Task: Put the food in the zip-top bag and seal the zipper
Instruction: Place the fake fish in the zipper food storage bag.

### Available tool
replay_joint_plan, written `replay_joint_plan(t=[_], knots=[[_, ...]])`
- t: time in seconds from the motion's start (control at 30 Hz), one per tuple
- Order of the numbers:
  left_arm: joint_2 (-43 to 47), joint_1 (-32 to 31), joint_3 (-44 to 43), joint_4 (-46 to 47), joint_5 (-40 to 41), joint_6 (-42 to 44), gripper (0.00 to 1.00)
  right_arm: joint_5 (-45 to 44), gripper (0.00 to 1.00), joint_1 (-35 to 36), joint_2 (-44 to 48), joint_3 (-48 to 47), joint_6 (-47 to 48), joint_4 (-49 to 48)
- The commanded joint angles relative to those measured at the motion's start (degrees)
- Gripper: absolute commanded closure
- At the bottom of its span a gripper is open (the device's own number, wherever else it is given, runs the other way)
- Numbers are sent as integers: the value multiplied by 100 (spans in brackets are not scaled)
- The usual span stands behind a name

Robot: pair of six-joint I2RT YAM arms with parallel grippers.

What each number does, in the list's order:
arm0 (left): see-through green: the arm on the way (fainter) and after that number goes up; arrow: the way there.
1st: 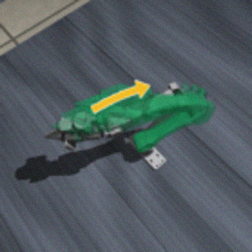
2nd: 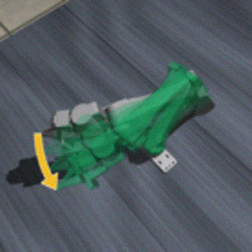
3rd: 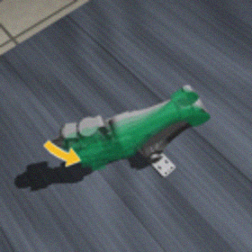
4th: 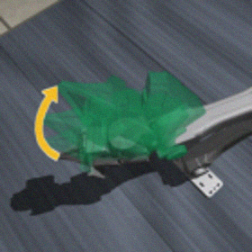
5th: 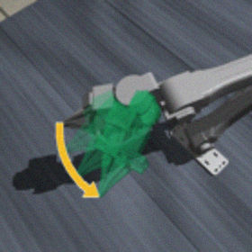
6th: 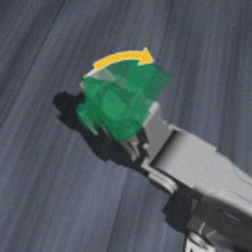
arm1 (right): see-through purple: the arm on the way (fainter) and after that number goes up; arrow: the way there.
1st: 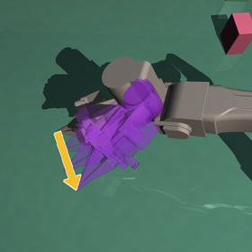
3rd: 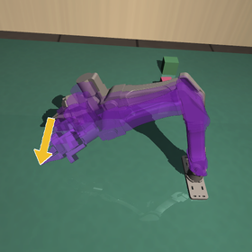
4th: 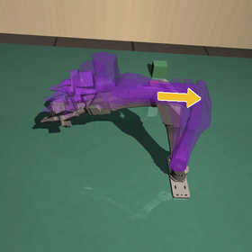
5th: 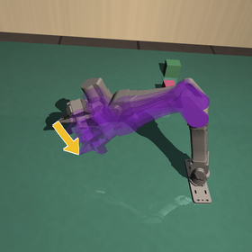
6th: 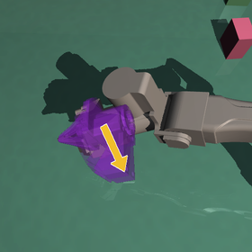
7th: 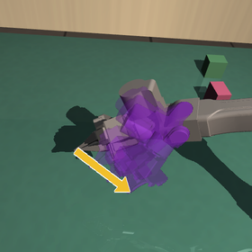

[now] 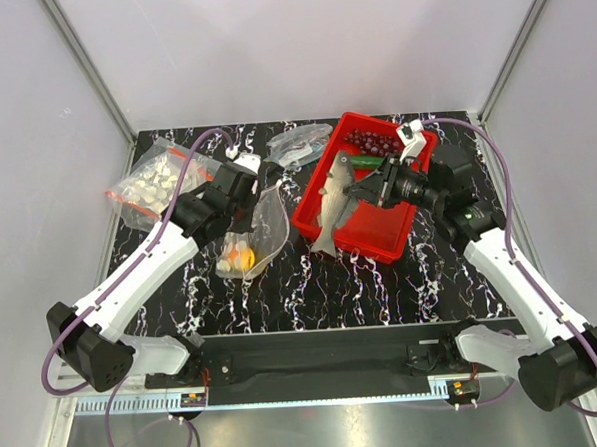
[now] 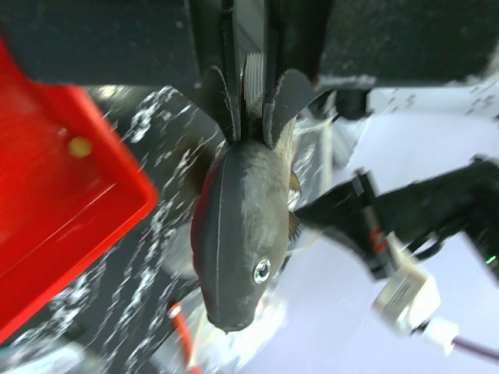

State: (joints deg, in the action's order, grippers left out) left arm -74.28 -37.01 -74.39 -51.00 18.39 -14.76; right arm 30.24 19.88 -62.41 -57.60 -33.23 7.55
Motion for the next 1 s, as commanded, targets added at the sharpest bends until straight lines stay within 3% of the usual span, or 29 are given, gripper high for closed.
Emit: replay_joint_plan(t=[0.0, 0.3, 0.57, 0.97], knots=[[203, 28, 39, 240, -46, 79, 100, 957, 100, 95, 1, -532, -236, 799], [265, 28, 56, 293, -116, 88, 100, 940, 100, 1245, -824, -1209, -596, 1407], [379, 28, 153, 416, -248, 114, 100, 1002, 100, 1606, -1554, -1394, -1115, 1091], [423, 28, 197, 495, -468, 132, 100, 712, 99, 1721, -2758, -2386, -1317, 1213]])
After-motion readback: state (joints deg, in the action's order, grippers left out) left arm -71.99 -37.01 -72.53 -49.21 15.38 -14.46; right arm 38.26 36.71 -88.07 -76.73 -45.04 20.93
